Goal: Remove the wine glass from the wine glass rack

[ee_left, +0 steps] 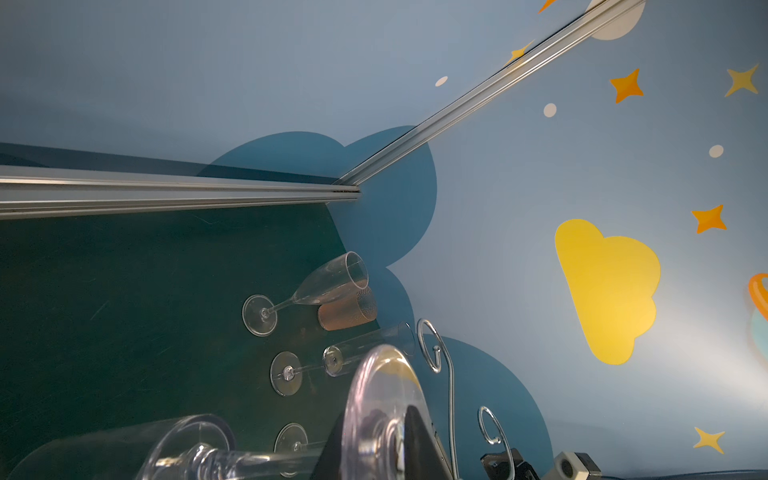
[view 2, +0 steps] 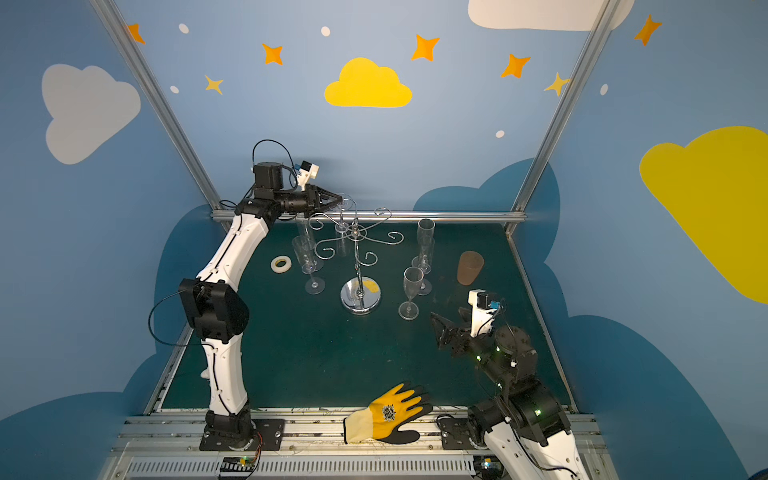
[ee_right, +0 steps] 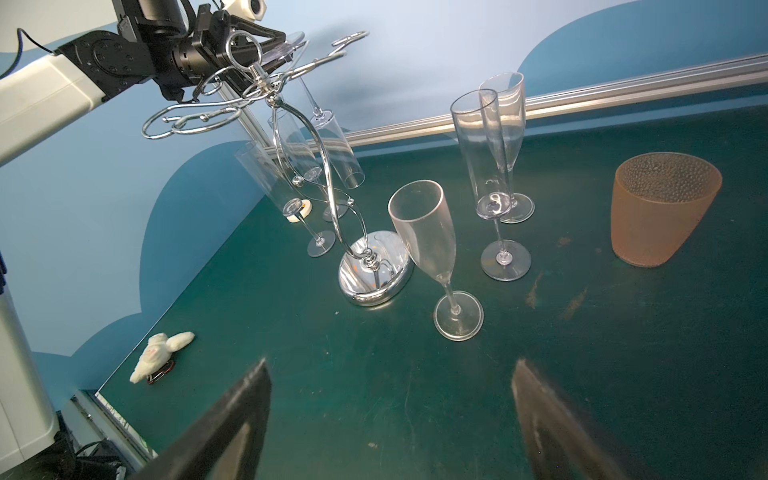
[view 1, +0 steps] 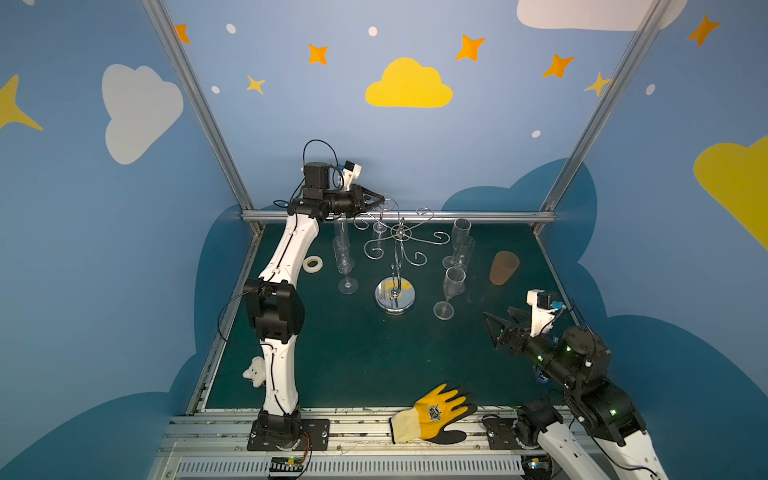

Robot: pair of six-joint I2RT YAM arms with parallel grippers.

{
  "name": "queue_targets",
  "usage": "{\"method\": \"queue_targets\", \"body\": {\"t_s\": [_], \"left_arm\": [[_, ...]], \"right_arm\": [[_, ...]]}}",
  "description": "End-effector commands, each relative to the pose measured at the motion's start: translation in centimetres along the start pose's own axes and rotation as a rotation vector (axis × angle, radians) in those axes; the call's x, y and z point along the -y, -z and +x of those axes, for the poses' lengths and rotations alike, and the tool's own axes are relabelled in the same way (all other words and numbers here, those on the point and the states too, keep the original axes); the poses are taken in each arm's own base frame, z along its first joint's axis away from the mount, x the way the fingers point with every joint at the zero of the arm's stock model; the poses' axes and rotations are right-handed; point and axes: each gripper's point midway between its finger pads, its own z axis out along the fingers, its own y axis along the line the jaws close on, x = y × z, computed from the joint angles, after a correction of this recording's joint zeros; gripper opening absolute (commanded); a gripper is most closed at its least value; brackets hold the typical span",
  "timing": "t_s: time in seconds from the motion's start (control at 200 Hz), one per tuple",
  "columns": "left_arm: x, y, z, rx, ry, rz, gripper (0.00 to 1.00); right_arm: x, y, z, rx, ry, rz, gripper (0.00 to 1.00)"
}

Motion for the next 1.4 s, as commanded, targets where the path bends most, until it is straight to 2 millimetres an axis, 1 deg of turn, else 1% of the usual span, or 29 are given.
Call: {"method": "queue_targets", "body": {"t_s": [0.0,0.12,0.195,0.32,0.486,0.781,1.041,1.261,1.397], "left_arm": [[1.5,0.7,0.1,0.005,-0.050,-0.001,0.23],[1.4,0.7,0.2,0.004,-0.051,-0.010,0.25],[1.3,0.7,0.2,0.005,-0.052,-0.016,0.29],[1.3,0.7,0.3,0.003,-0.052,-0.021,0.32],[1.2,0.8,0.4,0.004,-0.050,-0.027,0.32],[0.7,0.9,0.5,0.004,-0.050,-0.055,0.25],[0.9,1.0,0.4,0.009,-0.051,-0.057,0.19],[1.7,1.2,-0.1,0.034,-0.039,-0.029,0.15],[2.5,1.3,-0.4,0.043,-0.039,-0.003,0.10]], "right_arm": [[0.3,0.1,0.5,-0.008,-0.010,0.011,0.90],[0.3,0.1,0.5,-0.009,-0.011,0.012,0.90],[0.3,0.2,0.6,-0.010,-0.012,0.010,0.90],[0.3,0.2,0.6,-0.009,-0.012,0.010,0.90],[0.3,0.4,0.6,-0.009,-0.014,0.011,0.89],[0.3,0.6,0.7,-0.004,-0.017,0.013,0.90],[0.3,0.7,0.7,-0.004,-0.019,0.013,0.90],[0.3,0.8,0.7,-0.001,-0.018,0.013,0.90],[0.4,0.9,0.7,0.001,-0.017,0.016,0.90]]}}
